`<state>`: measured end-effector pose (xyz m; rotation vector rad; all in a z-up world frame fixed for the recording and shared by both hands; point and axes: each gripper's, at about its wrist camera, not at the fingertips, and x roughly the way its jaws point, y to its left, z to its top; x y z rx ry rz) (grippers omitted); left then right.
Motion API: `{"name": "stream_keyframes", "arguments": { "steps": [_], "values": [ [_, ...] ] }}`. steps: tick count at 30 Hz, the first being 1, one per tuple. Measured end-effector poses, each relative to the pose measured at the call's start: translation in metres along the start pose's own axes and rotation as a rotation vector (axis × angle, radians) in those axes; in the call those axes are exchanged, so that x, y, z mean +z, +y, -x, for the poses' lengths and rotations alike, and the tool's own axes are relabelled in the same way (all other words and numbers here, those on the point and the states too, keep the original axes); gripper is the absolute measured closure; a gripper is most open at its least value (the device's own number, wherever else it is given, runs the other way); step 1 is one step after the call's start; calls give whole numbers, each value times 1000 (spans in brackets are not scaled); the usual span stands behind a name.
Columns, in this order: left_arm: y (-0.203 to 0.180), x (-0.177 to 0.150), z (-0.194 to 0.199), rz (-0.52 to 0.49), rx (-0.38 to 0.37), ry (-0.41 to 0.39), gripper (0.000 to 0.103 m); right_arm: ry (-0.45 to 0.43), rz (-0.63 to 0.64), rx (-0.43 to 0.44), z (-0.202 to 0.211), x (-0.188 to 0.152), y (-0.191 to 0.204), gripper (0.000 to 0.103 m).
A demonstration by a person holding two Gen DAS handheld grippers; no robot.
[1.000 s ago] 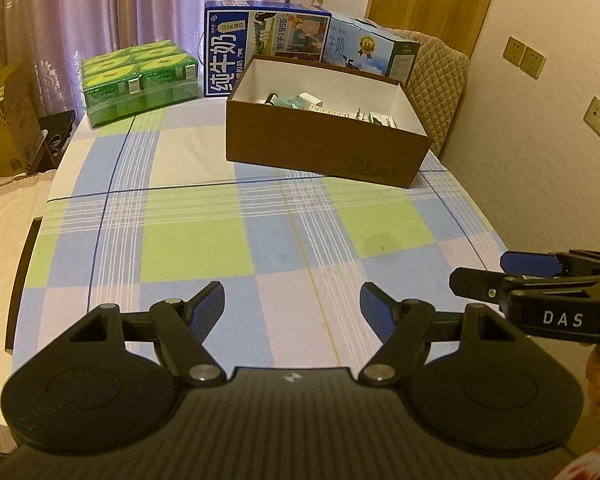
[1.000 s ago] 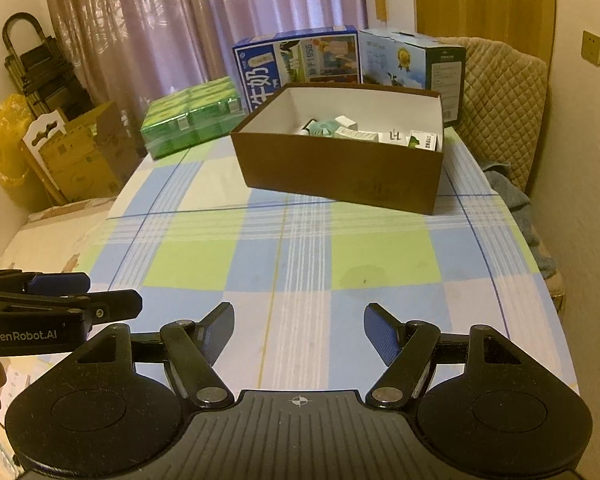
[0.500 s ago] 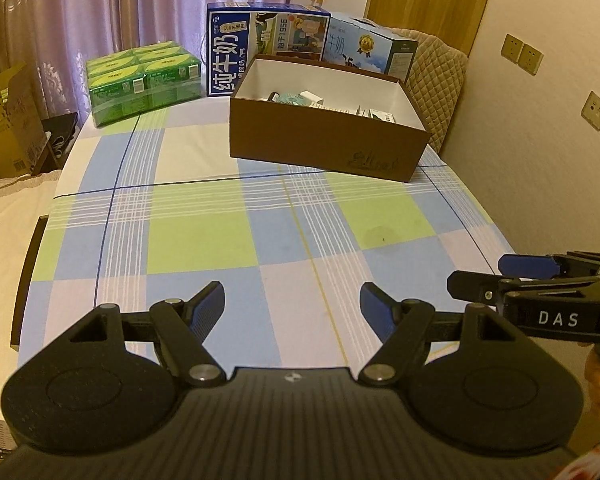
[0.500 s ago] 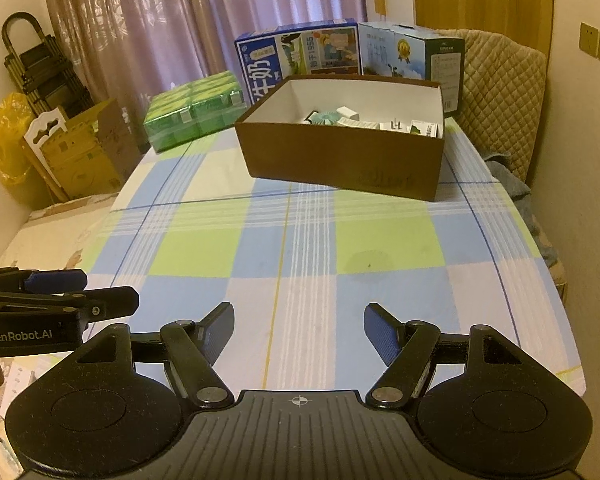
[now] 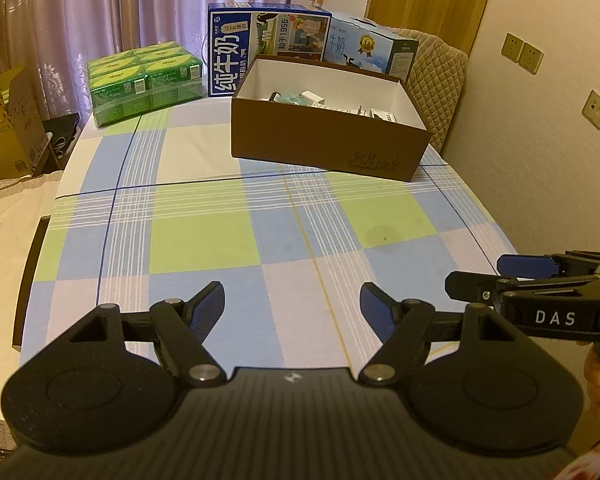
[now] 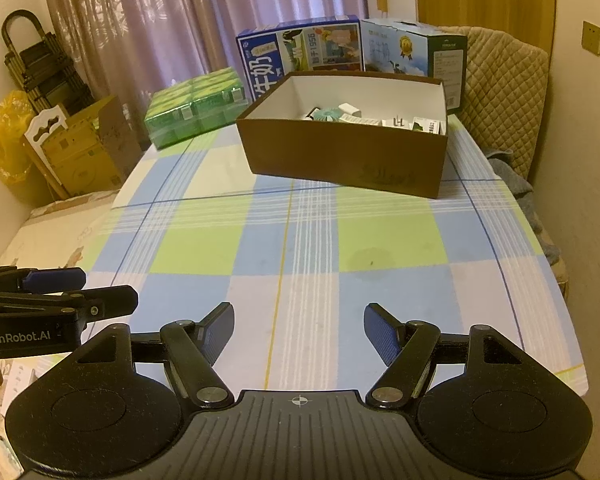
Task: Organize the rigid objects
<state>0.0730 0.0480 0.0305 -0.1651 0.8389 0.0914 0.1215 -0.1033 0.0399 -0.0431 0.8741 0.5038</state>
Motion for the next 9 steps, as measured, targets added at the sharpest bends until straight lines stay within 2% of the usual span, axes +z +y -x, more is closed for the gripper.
{"name": "stream_keyframes", "arguments": {
  "steps": [9],
  "values": [
    [4,0,-1,0,-4,5,31,7,-3,-4,-3,0,1,34]
  ]
}}
